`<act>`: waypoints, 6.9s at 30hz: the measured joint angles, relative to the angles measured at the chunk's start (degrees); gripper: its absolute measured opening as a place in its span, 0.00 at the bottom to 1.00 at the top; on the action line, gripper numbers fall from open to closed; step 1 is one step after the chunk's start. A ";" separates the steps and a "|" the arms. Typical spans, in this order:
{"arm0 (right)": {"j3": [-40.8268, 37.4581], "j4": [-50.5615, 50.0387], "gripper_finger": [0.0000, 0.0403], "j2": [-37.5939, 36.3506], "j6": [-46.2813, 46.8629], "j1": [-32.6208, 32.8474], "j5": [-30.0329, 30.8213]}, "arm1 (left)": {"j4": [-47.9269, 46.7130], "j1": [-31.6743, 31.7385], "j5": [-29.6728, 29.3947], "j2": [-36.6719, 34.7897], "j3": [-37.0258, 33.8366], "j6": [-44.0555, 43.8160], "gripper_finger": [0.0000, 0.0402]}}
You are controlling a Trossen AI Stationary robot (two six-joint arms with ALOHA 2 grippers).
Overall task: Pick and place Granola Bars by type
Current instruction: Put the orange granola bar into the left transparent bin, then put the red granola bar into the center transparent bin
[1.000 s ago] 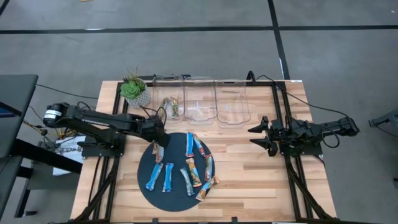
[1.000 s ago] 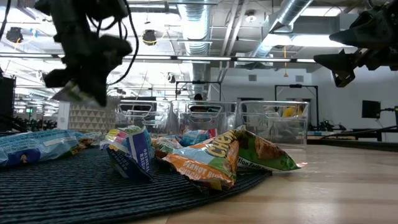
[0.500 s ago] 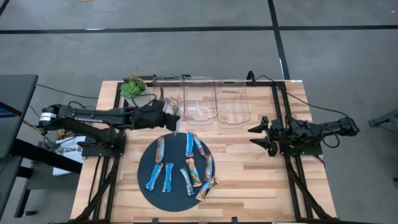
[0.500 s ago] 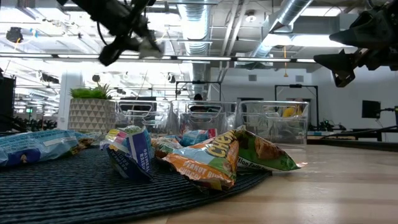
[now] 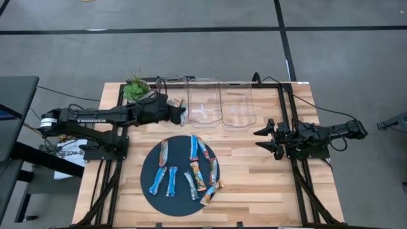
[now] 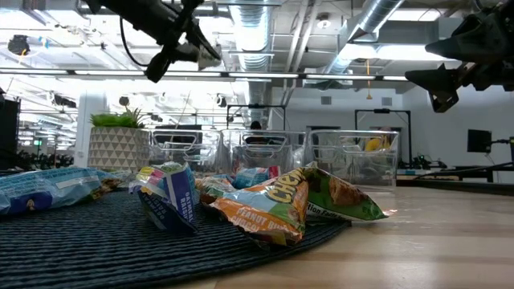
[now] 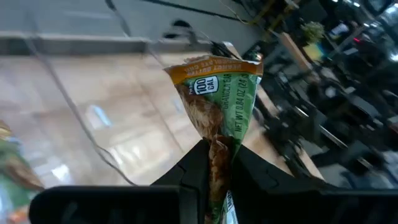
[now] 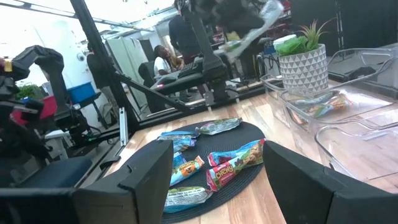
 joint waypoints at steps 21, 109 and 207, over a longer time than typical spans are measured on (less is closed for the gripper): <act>0.00 0.00 0.60 -0.01 -0.01 -0.01 -0.02 | -11.72 19.69 1.68 4.69 -0.04 12.87 0.12; 0.00 -0.04 0.60 -0.01 0.01 0.00 -0.02 | -41.59 -27.31 11.42 6.03 -0.02 -33.27 0.39; 0.00 -0.07 0.60 0.43 -0.01 0.00 -0.02 | -17.07 -17.36 4.63 5.36 -3.01 -15.32 0.15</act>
